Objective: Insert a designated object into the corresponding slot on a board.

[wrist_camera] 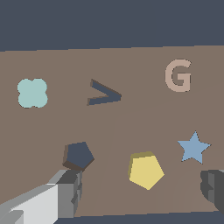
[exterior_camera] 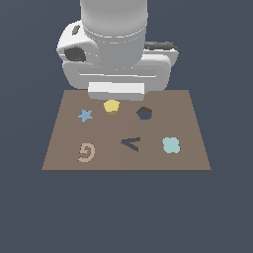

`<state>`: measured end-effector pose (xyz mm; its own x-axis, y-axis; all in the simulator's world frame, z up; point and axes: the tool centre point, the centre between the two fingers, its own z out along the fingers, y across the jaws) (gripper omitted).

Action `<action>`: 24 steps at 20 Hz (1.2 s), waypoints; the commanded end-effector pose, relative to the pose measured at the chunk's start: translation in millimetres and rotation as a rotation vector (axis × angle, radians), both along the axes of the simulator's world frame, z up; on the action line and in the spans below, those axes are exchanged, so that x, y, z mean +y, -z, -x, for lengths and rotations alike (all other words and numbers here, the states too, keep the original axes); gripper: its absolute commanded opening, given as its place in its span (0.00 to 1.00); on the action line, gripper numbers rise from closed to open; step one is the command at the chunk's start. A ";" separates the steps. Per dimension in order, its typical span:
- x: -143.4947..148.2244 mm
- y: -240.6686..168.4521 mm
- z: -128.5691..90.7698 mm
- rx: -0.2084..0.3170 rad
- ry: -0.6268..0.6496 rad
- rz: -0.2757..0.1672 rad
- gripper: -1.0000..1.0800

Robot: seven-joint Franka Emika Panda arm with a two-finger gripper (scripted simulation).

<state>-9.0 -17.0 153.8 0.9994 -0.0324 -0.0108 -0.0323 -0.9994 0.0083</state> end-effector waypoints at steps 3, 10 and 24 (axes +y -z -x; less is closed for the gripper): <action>0.0 0.3 0.2 0.000 -0.003 0.000 0.96; -0.2 5.2 3.4 0.000 -0.056 -0.001 0.96; -4.6 34.0 21.6 -0.002 -0.359 -0.005 0.96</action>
<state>-27.9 -20.5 124.0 0.9602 0.2792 -0.0082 0.2793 -0.9602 0.0044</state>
